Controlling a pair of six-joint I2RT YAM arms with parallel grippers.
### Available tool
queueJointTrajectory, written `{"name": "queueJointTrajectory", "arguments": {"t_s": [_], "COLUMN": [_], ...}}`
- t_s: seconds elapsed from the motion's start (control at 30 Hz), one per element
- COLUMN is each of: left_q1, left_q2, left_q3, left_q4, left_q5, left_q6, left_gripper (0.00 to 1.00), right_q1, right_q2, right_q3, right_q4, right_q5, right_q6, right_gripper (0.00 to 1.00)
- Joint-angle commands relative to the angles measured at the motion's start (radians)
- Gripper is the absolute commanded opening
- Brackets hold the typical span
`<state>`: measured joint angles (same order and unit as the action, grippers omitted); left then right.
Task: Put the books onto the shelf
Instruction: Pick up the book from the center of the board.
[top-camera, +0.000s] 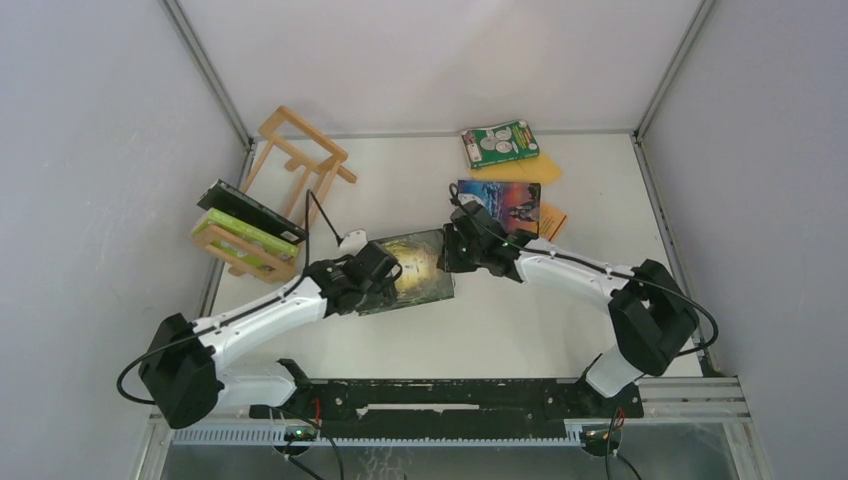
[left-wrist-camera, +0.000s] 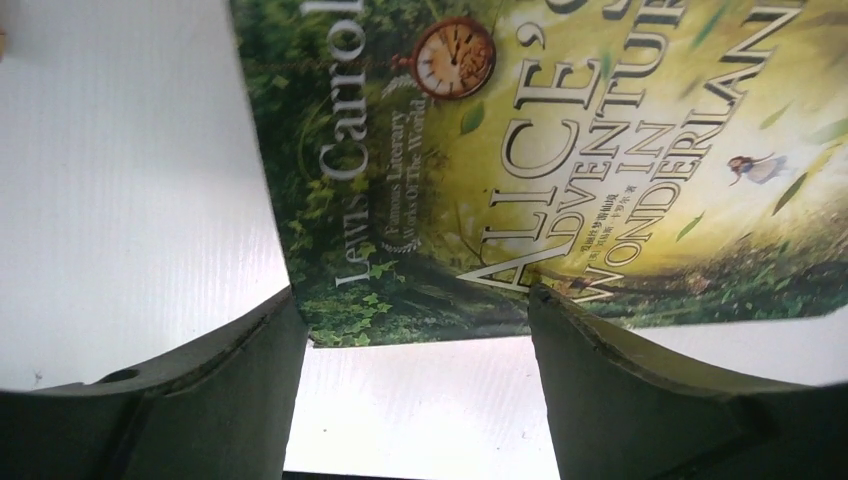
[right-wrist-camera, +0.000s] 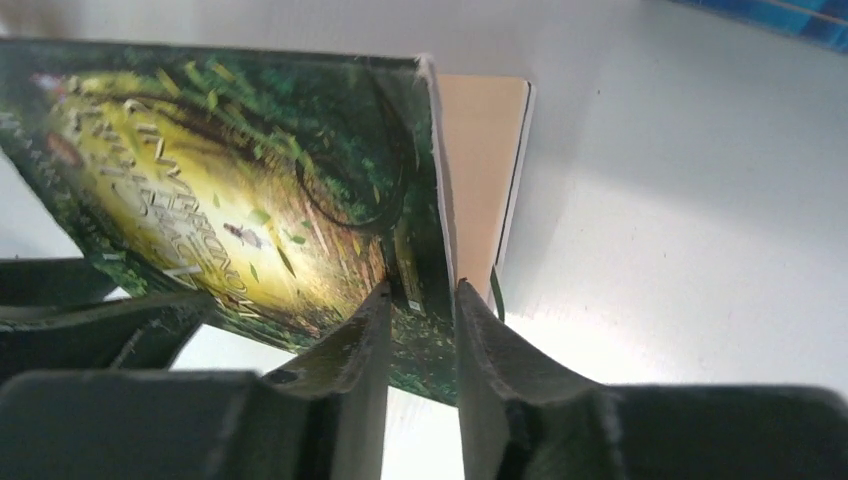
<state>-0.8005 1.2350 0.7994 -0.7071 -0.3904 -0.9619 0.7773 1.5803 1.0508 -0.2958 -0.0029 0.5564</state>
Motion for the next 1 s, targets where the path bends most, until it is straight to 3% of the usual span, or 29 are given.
{"name": "queueJointTrajectory", "arguments": {"t_s": [0.0, 0.3, 0.7, 0.97], "left_q1": [-0.034, -0.035, -0.035, -0.062], "left_q2": [-0.102, -0.189, -0.255, -0.436], "left_q3": [0.004, -0.03, -0.001, -0.169], "left_q4": [0.263, 0.247, 0.15, 0.148], "left_q5": [0.005, -0.015, -0.057, 0.004], "left_q6": [-0.093, -0.095, -0.115, -0.369], "left_gripper": [0.81, 0.81, 0.82, 0.83], "right_q1": [0.083, 0.052, 0.026, -0.017], "right_q2": [-0.106, -0.207, -0.261, -0.259], "right_q3": [-0.014, -0.112, -0.15, -0.149], "right_q4": [0.102, 0.205, 0.216, 0.234], "right_q5": [-0.185, -0.316, -0.363, -0.359], "right_q6": [0.094, 0.154, 0.179, 0.248], "right_gripper": [0.27, 0.0, 0.0, 0.0]}}
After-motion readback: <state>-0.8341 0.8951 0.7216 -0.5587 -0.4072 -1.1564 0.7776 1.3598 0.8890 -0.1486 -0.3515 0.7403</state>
